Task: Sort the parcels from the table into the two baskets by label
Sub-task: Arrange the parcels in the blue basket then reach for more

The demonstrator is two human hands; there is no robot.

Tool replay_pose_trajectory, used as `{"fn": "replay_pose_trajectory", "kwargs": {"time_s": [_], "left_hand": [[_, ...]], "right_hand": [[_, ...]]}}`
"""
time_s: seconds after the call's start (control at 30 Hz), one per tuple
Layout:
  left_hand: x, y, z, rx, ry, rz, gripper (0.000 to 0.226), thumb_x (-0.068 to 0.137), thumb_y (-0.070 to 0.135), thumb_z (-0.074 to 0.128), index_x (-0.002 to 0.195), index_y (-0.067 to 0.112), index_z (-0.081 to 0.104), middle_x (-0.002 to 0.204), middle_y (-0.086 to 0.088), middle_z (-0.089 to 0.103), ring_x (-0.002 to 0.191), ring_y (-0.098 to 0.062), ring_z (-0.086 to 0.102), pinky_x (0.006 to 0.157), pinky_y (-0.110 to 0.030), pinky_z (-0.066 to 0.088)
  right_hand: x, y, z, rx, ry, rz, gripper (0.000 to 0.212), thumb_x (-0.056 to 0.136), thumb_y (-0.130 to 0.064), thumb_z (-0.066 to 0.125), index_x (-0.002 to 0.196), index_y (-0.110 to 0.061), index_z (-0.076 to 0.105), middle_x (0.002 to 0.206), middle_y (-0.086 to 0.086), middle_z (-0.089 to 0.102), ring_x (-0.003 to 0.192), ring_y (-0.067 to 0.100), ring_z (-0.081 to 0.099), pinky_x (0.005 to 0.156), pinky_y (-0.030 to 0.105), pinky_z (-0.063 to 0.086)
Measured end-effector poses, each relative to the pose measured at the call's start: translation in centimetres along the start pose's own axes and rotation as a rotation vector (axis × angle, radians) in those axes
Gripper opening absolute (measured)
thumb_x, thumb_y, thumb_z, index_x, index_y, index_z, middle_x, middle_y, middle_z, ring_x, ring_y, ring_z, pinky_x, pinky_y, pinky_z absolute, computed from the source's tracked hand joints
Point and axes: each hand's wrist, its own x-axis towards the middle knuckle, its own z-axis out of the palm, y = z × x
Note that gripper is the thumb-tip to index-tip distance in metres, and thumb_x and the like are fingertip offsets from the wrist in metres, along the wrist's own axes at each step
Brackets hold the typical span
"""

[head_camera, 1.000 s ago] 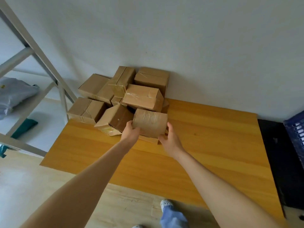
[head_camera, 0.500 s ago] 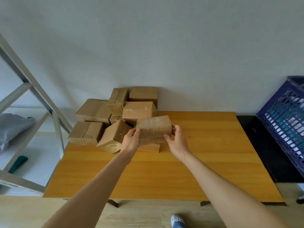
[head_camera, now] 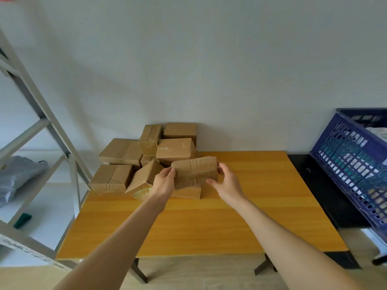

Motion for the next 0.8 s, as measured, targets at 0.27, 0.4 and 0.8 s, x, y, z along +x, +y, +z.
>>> {"fn": "replay_pose_trajectory", "kwargs": {"time_s": [0.27,0.4,0.8], "left_hand": [[-0.8,0.7,-0.5,-0.062,-0.084,-0.011,0.044,0.100,0.044,0.046,0.137,0.020,0.046,0.119,0.000,0.058,0.112,-0.021,0.055,0.101,-0.040,0.045],[-1.0,1.1,-0.4,-0.118,-0.110,-0.033,0.047,0.101,0.041,0.041,0.145,0.022,0.040,0.116,-0.004,0.064,0.109,-0.022,0.061,0.099,-0.041,0.047],[-1.7,0.9,-0.6,0.072,-0.266,0.111,0.095,0.067,0.048,0.082,0.144,0.048,0.026,0.131,0.003,0.053,0.115,-0.017,0.058,0.100,-0.039,0.048]], "right_hand": [[0.0,-0.8,-0.4,0.121,0.086,0.027,0.064,0.092,-0.027,0.064,0.145,-0.023,0.030,0.137,0.005,0.050,0.126,0.021,0.049,0.104,0.041,0.045],[-0.1,-1.3,-0.6,0.157,0.059,0.024,0.066,0.088,-0.028,0.070,0.143,-0.019,0.032,0.128,0.004,0.054,0.110,0.012,0.055,0.085,0.021,0.049],[-1.2,-0.2,-1.4,0.120,0.153,0.001,0.052,0.089,-0.026,0.069,0.134,-0.027,0.043,0.104,0.000,0.065,0.092,0.009,0.062,0.070,0.020,0.053]]}}
